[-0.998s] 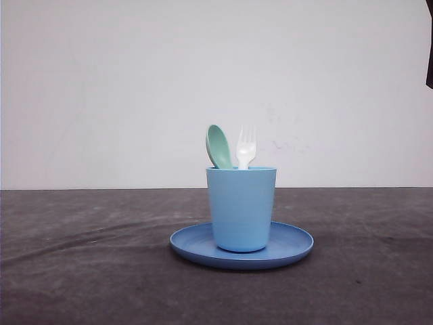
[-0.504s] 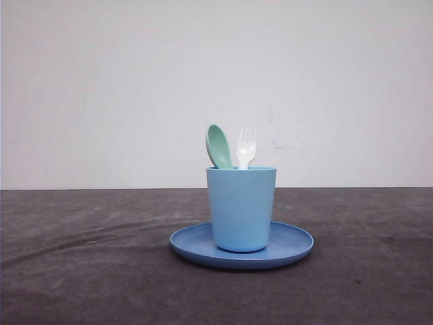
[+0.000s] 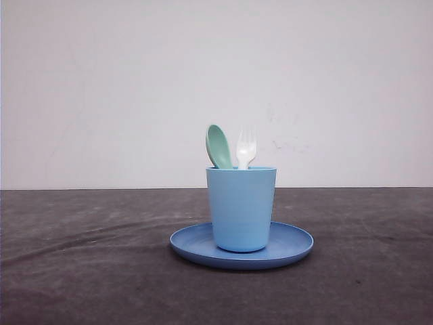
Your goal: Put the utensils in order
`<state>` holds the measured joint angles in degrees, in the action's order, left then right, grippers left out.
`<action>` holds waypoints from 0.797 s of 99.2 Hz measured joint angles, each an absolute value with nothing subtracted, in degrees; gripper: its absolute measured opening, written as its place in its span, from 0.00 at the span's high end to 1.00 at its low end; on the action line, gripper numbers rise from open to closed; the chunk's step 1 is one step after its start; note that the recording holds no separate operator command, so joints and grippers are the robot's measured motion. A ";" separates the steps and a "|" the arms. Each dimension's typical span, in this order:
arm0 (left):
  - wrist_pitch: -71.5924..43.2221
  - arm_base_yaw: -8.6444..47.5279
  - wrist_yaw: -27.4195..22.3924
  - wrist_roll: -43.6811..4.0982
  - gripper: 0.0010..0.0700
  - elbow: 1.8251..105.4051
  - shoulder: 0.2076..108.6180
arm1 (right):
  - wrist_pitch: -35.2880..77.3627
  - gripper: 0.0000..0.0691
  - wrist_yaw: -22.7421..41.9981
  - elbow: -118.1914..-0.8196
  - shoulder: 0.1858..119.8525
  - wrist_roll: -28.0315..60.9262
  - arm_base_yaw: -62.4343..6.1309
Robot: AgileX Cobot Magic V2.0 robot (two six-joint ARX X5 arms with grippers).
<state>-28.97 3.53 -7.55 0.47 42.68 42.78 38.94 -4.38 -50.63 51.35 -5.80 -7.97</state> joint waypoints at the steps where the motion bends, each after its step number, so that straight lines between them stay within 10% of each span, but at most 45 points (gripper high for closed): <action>1: -28.97 3.53 -7.31 0.54 0.99 42.68 42.78 | 38.68 0.99 -4.38 -50.63 51.35 -5.80 -7.97; 19: -27.83 2.81 1.39 2.55 0.99 39.22 37.63 | 34.72 0.99 -4.40 -50.63 51.35 -5.80 -7.97; 79: -12.21 0.99 3.31 -4.73 0.99 2.90 0.19 | 21.04 0.99 -4.40 -50.63 51.35 -5.80 -7.97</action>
<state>-12.21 0.99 3.31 -4.73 2.90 0.19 21.04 -4.40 -50.63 51.35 -5.80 -7.97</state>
